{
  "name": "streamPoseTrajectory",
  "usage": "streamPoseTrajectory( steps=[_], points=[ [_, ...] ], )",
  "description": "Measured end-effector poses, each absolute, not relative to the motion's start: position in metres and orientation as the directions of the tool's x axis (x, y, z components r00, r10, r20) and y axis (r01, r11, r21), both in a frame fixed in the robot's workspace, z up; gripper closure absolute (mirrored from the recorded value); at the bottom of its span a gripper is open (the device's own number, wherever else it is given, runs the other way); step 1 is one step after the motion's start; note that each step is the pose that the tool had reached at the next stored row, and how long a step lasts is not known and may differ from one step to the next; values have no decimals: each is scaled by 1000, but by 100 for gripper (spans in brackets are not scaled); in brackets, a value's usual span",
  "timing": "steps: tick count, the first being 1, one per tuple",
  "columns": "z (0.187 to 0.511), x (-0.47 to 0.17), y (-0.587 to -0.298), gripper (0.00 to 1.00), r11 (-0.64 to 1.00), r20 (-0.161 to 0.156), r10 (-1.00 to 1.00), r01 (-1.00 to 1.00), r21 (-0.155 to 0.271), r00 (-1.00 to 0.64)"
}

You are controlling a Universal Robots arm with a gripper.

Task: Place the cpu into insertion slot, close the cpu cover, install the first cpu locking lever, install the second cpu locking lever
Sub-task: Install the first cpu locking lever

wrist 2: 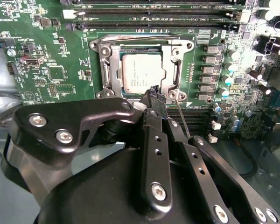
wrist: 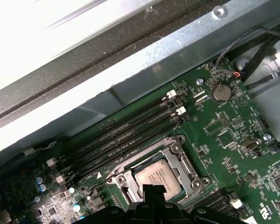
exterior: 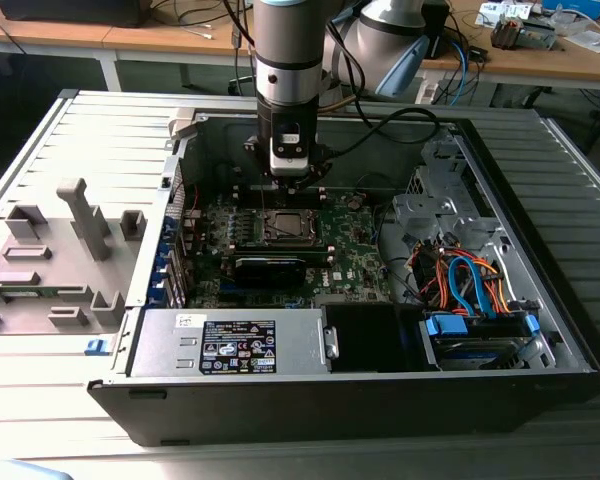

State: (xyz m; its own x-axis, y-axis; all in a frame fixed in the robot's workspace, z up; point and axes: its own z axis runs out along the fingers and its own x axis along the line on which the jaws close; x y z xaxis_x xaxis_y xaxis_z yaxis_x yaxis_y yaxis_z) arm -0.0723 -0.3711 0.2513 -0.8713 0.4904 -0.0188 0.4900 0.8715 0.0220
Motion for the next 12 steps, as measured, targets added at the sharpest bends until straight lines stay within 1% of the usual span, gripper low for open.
streamPoseTrajectory(
  steps=[12],
  points=[
    [251,-72,-371,89,878,-19,478,477,22,-878]
  ],
)
